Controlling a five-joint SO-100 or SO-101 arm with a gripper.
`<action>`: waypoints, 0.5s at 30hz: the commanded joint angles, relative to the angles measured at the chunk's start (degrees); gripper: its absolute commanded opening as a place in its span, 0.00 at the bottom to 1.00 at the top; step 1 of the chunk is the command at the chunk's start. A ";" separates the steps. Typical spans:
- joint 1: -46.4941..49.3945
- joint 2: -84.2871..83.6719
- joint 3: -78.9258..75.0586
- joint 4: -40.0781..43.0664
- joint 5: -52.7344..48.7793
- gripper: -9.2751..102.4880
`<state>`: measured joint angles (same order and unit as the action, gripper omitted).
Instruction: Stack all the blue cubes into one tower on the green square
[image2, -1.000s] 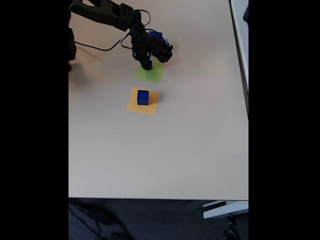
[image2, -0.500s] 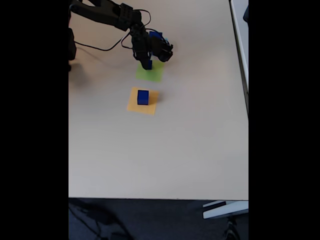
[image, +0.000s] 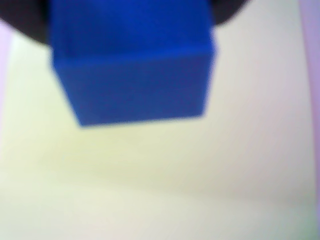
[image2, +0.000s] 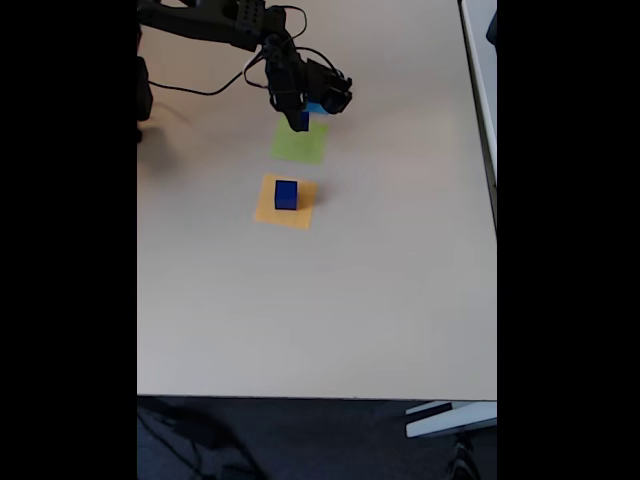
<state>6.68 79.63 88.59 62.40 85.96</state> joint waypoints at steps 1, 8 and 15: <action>3.25 6.33 -3.69 0.62 -3.78 0.12; 10.81 8.09 -5.19 0.53 -10.90 0.11; 16.35 7.29 -4.83 0.79 -15.47 0.10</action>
<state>21.80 83.06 86.75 62.75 71.89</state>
